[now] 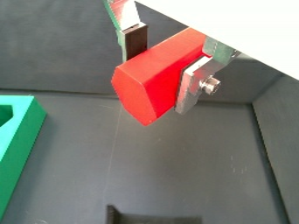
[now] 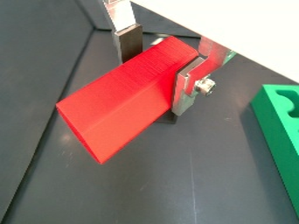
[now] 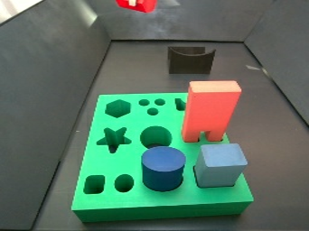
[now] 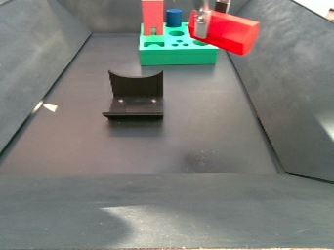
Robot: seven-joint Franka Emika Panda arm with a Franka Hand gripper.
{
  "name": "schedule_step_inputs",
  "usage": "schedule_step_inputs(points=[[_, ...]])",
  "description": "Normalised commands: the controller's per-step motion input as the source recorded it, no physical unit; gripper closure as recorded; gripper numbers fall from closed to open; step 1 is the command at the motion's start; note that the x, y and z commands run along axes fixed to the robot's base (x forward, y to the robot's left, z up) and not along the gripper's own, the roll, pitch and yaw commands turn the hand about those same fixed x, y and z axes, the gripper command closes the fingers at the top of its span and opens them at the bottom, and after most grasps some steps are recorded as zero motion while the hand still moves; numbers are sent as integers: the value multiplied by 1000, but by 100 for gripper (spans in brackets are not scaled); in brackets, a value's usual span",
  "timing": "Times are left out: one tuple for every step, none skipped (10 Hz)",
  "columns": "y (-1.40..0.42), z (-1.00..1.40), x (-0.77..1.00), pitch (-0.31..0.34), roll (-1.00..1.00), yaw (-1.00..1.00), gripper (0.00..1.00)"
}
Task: Pick up the hexagon object. Move up. Place the hexagon object on the fixture. Regrasp the hexagon object. Move to above the board. Insert the hexagon object.
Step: Place the hexagon object on the fixture.
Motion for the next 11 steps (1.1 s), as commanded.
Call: schedule_step_inputs(points=[[-136,-65,1000,-71,-183,-1000,100],[-118,-58,1000,-75,-195,-1000,100],[-92,-52,1000,-78,-210,-1000,100],[-70,-46,1000,-82,-232,-1000,100],[-52,-38,1000,-84,-247,-1000,100],[-31,-30,924,-86,-263,-1000,100],[-16,-18,801,-89,-287,-1000,100],[5,-9,643,-91,-328,-1000,100],[14,-5,530,-91,-357,-987,100],[20,-1,424,-76,-307,-734,100],[28,-4,319,-63,-243,-497,100]])
